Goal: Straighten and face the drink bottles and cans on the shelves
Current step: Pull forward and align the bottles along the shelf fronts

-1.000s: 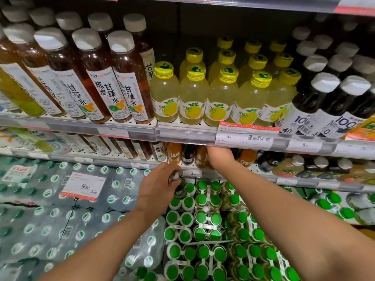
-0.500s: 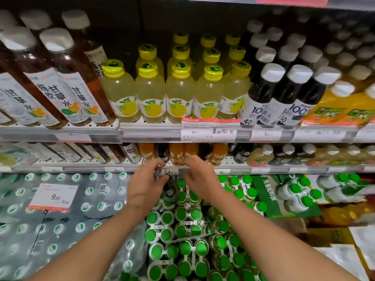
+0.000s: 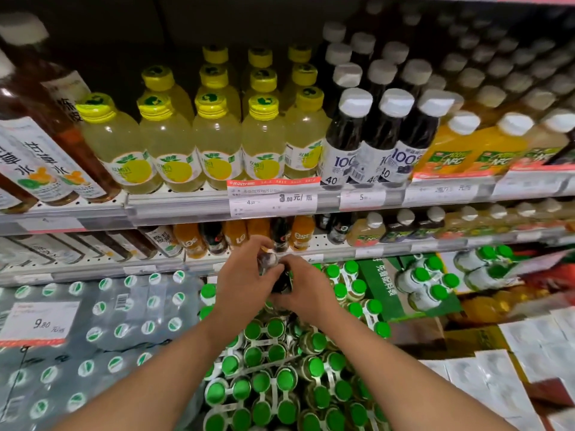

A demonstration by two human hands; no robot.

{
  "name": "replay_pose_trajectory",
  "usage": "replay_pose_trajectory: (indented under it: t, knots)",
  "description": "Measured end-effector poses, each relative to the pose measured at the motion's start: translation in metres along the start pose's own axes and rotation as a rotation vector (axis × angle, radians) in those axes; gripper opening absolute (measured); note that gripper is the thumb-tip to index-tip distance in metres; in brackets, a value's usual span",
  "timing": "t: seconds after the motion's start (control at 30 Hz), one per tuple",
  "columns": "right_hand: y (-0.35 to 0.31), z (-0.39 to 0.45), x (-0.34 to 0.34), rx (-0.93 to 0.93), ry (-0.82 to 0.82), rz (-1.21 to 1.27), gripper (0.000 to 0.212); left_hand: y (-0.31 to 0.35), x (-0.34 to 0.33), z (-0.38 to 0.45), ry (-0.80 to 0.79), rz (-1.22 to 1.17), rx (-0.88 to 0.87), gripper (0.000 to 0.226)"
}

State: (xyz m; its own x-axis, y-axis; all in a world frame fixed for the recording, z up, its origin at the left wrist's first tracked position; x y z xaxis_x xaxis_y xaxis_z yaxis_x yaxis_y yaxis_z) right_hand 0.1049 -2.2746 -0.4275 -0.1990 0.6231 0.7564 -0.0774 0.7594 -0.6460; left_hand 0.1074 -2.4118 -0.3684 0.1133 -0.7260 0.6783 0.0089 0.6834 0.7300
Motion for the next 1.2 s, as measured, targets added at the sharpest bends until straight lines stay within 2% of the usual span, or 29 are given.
replay_pose_trajectory:
  t: [0.07,0.13,0.23,0.3,0.4,0.5,0.63,0.73,1.0,1.2]
  knots:
    - [0.007,-0.001,0.007,0.016,0.027,-0.024,0.049,0.009,-0.010,0.002,-0.067,0.010,-0.042,0.039]
    - [0.018,-0.002,0.017,-0.007,0.073,-0.051,0.050,0.025,-0.010,0.003,-0.081,0.081,-0.190,0.033]
    - [0.041,-0.003,0.044,-0.087,0.193,-0.043,0.046,0.055,0.019,0.000,0.083,0.208,-0.494,0.024]
    - [0.055,-0.001,0.064,-0.147,0.283,-0.026,0.043,0.067,0.041,-0.001,0.206,0.264,-0.603,0.028]
    - [0.075,0.008,0.086,-0.201,0.445,-0.011,0.046,0.055,0.052,0.011,0.204,0.375,-0.525,0.046]
    - [0.093,0.025,0.090,-0.279,0.480,-0.046,0.059,0.036,0.045,0.017,0.112,0.487,-0.495,0.060]
    - [0.102,0.049,0.087,-0.355,0.427,-0.123,0.056,0.026,0.036,0.017,0.049,0.551,-0.516,0.062]
    - [0.100,0.059,0.082,-0.390,0.391,-0.163,0.049,0.025,0.036,0.018,0.047,0.542,-0.514,0.064]
    - [0.101,0.070,0.077,-0.528,0.270,-0.357,0.052,0.029,0.036,0.014,0.077,0.582,-0.546,0.064]
    - [0.097,0.088,0.076,-0.520,0.136,-0.351,0.051,0.027,0.035,0.014,0.082,0.590,-0.554,0.064]
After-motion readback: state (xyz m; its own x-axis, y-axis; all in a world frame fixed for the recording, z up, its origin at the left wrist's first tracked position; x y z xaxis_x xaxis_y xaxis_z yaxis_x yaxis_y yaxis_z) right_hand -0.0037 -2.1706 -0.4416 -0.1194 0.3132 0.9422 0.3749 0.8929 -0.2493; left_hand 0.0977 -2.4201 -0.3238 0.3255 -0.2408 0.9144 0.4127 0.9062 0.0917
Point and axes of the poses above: each hand's wrist, its own z-axis towards the middle knuckle, its own x-axis out of the back of the hand, y = z × x, the point moved 9 cm from there along z, towards the middle knuckle, and after that the axes turned 4 degrees about y, right-handed, at the moved point
